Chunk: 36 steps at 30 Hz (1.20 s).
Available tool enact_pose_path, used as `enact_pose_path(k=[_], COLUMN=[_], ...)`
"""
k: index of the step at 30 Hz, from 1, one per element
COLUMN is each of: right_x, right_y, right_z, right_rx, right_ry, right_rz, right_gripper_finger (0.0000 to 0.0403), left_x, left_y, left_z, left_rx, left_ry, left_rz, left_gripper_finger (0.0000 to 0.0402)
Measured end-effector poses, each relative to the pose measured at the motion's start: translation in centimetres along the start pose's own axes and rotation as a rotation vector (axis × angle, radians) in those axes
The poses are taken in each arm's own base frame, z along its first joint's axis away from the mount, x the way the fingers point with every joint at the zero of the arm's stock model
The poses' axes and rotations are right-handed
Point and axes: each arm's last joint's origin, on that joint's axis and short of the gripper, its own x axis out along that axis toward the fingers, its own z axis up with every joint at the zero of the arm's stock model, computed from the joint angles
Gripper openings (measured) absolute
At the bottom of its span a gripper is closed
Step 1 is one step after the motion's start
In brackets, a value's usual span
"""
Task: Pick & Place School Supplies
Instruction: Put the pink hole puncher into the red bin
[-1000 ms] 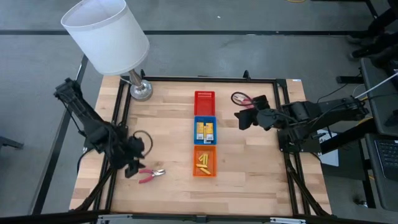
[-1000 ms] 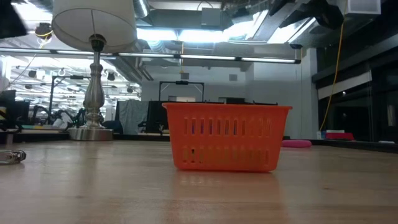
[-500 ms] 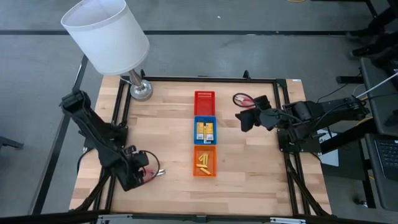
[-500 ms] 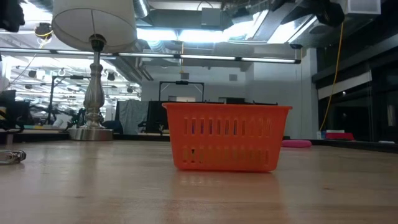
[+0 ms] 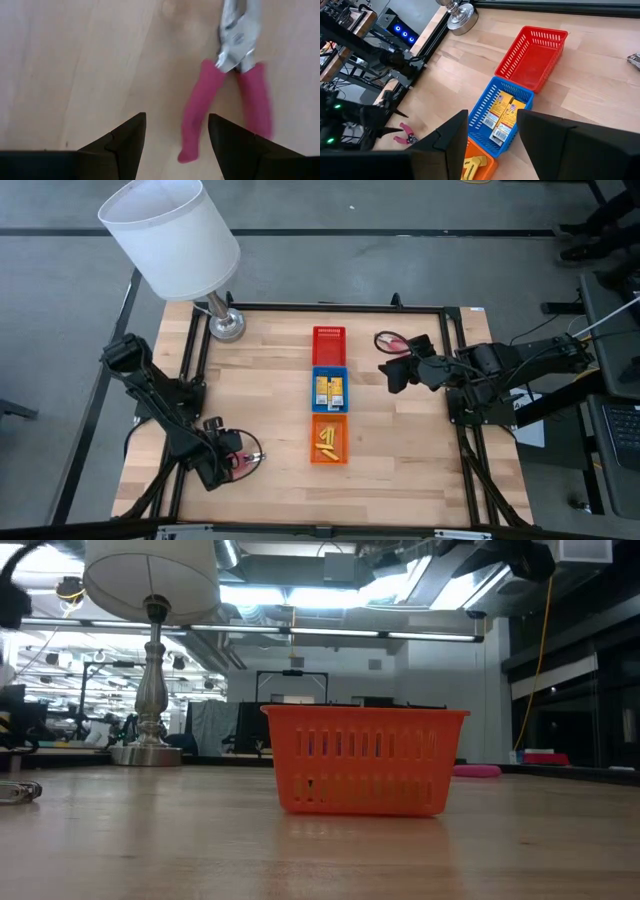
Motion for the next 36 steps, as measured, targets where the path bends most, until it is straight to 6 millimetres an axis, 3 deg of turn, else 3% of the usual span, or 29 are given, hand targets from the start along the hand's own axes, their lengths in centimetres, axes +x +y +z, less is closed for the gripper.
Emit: enact_pose_path(k=[5,14,18,23,24,31,36], right_x=[-0.2,-0.5,-0.5,-0.5,-0.5,-0.5,-0.5], right_y=[0.1,0.4,0.4,0.4,0.4,0.4,0.3], right_z=[-0.3,-0.8,-0.8,-0.8,-0.8,-0.8,-0.8], right_rx=[-0.001,0.003,0.008,0.008,0.010,-0.003,-0.017], right_ry=[0.008,0.021,0.017,0.018,0.018,0.017,0.020], right_rz=[0.010,0.027,0.027,0.027,0.027,0.027,0.022], right_gripper_finger=[0.0173,0.0173,0.0173,0.0173,0.0173,0.0173,0.0173], left_x=[1.7,2.6,2.9,2.6,2.3,0.5,-0.8], left_y=[1.0,2.5,3.0,3.5,3.6,4.7,6.6], left_z=[-0.6,-0.3,0.3,1.0,1.2,4.4,8.9], left_rx=[-0.017,-0.042,-0.036,-0.047,-0.060,-0.129,-0.283], left_ry=[0.037,0.047,0.082,0.069,0.054,-0.157,-0.373], left_rz=[-0.017,-0.064,-0.068,-0.104,-0.120,-0.255,-0.363], left_gripper_finger=[0.0212,0.0196,0.0141,0.0029,0.0028,0.0028,0.0028])
